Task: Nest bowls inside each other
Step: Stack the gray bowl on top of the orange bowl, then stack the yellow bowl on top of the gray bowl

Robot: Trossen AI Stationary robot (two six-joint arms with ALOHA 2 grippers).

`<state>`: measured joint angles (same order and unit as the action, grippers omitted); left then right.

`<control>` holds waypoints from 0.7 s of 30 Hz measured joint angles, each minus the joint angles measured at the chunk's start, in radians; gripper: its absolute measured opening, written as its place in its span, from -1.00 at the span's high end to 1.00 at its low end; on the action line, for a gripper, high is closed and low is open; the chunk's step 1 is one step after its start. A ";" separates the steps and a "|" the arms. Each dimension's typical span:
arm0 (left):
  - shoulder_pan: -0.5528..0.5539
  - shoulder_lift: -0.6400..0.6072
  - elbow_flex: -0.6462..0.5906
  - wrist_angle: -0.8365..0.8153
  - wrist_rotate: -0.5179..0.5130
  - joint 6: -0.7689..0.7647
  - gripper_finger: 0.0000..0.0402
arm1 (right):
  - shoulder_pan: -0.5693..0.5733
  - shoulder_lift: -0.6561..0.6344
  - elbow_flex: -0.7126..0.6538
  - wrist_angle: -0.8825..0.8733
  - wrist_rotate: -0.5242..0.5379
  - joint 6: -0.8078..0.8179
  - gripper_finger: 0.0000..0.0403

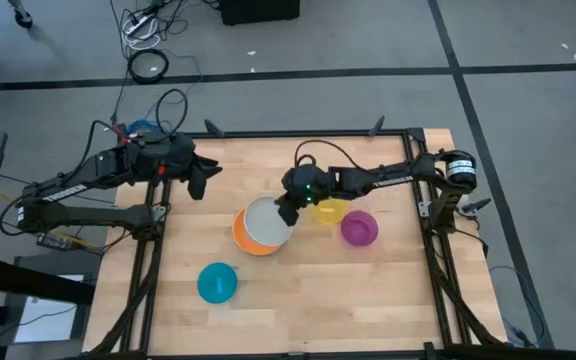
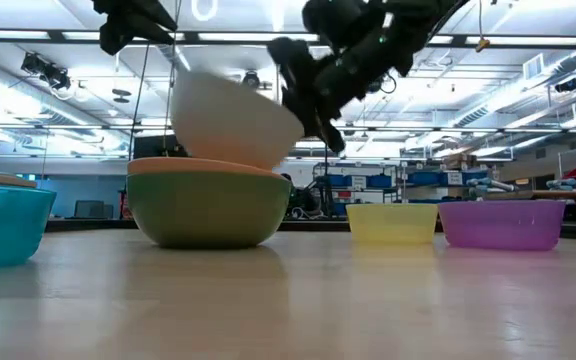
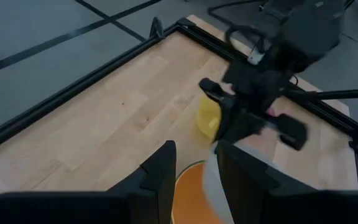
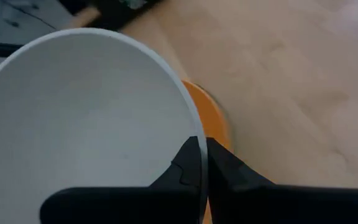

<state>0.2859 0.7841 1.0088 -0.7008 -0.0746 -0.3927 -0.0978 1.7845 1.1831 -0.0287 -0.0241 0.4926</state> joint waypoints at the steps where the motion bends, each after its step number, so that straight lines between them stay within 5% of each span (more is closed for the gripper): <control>1: 0.000 0.000 0.000 -0.001 0.000 0.000 0.37 | -0.005 0.006 0.000 -0.007 0.000 -0.011 1.00; 6: 0.000 0.000 0.000 -0.004 0.000 0.007 0.37 | -0.002 0.033 0.000 0.030 0.002 -0.043 0.96; 16: 0.000 0.000 0.000 -0.014 0.000 0.017 0.37 | 0.005 0.042 0.000 -0.003 -0.012 -0.020 0.42; 21: 0.000 0.000 0.000 -0.049 0.000 -0.006 0.37 | 0.008 -0.006 0.000 -0.078 -0.010 -0.043 0.31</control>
<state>0.2859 0.7841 1.0088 -0.7499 -0.0750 -0.3991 -0.0901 1.7783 1.1831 -0.1062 -0.0342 0.4498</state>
